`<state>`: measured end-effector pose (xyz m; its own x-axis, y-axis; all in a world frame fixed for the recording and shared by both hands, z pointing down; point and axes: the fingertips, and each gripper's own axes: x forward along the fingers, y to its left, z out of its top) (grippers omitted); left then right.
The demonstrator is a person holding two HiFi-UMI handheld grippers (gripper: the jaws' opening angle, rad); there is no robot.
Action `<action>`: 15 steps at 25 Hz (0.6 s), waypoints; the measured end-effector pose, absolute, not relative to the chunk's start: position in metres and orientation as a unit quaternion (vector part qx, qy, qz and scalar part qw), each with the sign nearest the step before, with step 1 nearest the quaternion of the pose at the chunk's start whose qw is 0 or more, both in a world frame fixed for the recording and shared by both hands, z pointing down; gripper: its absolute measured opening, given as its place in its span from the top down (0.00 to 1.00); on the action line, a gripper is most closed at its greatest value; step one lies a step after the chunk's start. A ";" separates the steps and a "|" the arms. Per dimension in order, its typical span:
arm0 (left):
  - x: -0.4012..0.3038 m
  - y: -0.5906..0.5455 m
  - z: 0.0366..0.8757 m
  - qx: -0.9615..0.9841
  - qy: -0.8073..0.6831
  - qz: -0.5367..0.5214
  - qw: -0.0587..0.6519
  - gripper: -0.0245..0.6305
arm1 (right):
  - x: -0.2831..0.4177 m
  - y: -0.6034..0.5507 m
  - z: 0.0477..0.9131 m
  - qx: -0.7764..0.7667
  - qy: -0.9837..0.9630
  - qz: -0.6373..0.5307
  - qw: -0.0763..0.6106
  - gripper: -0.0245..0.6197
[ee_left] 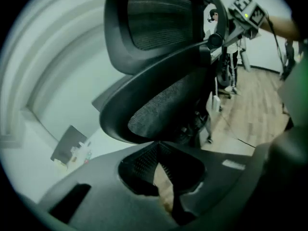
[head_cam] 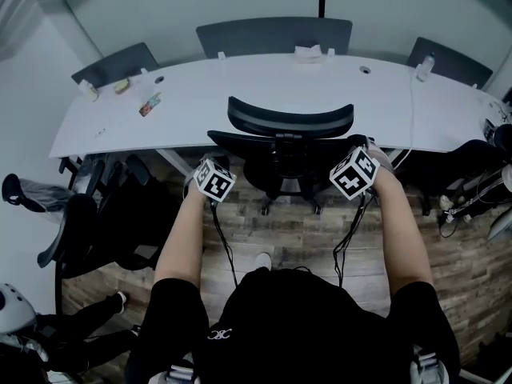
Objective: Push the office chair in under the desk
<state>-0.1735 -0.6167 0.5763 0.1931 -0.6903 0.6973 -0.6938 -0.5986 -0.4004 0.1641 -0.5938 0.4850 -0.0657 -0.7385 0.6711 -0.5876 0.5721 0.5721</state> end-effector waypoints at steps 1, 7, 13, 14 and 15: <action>-0.170 -0.616 0.587 0.776 -0.459 0.432 0.008 0.96 | 0.165 -0.598 0.485 0.459 -0.725 -0.072 0.509 0.66; -0.137 -0.598 0.609 0.823 -0.456 0.329 0.077 0.96 | 0.174 -0.624 0.485 0.478 -0.709 -0.057 0.516 0.66; -0.131 -0.604 0.585 0.838 -0.473 0.251 0.109 0.95 | 0.190 -0.637 0.483 0.488 -0.701 -0.038 0.519 0.67; -0.131 -0.604 0.580 0.838 -0.478 0.237 0.113 0.95 | 0.190 -0.636 0.484 0.488 -0.701 -0.039 0.519 0.67; -0.132 -0.603 0.574 0.839 -0.483 0.224 0.117 0.95 | 0.190 -0.635 0.484 0.489 -0.700 -0.040 0.519 0.67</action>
<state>-0.1317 -0.6034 0.5744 0.4338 -0.7575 0.4878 -0.8620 -0.5064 -0.0198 0.1898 -0.6349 0.4843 0.0163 -0.7261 0.6874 -0.6432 0.5187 0.5632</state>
